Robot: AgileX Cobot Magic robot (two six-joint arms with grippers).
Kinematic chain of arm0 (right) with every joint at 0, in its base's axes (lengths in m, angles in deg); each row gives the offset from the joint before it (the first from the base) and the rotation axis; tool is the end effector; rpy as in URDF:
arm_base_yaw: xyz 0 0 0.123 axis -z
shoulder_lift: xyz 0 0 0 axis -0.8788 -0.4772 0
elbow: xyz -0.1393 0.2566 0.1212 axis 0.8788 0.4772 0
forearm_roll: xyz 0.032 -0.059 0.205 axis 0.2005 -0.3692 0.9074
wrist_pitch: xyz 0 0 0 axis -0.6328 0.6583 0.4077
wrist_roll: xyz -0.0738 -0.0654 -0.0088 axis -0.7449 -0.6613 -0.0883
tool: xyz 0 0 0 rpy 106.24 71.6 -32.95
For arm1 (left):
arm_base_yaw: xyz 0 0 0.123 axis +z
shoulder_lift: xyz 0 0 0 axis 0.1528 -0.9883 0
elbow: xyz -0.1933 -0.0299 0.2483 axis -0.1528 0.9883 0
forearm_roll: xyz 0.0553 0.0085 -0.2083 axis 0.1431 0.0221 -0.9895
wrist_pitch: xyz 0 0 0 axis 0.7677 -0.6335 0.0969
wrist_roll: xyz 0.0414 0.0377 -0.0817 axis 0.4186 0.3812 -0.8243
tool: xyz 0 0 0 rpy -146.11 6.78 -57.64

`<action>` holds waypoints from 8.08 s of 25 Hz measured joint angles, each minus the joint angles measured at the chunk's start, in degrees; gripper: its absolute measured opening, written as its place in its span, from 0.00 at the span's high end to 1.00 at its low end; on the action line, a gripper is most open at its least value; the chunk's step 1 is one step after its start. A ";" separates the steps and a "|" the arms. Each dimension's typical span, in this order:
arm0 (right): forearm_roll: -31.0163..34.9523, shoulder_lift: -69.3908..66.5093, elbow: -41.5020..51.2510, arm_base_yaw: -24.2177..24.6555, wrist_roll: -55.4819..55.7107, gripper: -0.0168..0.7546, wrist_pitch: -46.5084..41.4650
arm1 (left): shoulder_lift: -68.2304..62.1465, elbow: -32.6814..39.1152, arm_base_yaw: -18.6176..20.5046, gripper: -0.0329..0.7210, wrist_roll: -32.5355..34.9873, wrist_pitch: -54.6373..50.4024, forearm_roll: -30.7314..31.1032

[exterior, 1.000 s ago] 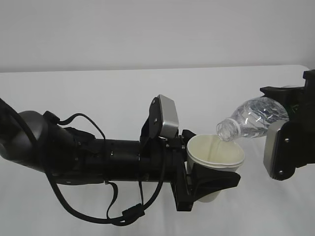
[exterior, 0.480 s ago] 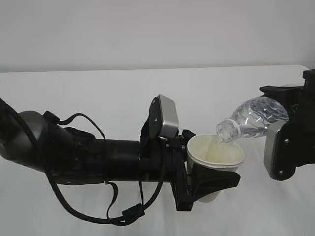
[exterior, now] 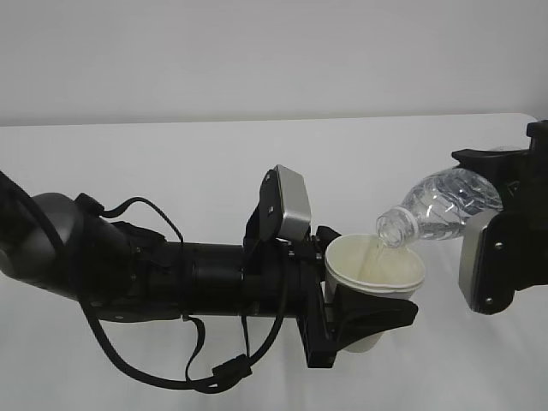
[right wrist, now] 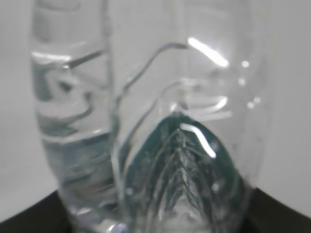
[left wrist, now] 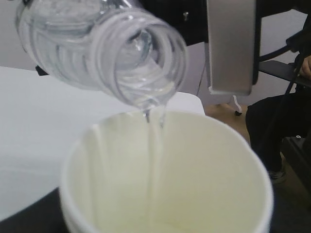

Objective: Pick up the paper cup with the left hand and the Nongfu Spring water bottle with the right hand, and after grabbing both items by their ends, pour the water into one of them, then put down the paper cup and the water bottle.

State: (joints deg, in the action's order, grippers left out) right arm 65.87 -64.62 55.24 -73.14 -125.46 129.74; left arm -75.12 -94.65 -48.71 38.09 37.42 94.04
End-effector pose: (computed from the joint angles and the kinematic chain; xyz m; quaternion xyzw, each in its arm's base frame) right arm 0.2170 0.0562 0.2537 -0.6397 0.4645 -0.3564 0.4980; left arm 0.2462 -0.2986 0.1874 0.4673 0.5795 -0.4895 0.4541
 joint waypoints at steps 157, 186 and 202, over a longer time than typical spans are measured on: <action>0.32 0.00 -0.12 0.00 -3.00 0.43 0.87 | 0.00 0.00 0.00 0.33 -0.24 -0.49 -0.93; 0.32 0.00 -0.12 0.00 -4.48 0.43 0.87 | 0.00 0.00 0.00 0.33 -0.24 -0.61 -1.24; 0.32 0.00 -0.12 0.00 -4.52 0.43 1.00 | 0.00 0.00 0.00 0.33 -0.49 -0.61 -1.24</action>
State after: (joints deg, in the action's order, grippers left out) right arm 66.19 -64.62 55.12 -73.14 -129.99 130.74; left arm -75.12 -94.65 -48.71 37.60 36.81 92.80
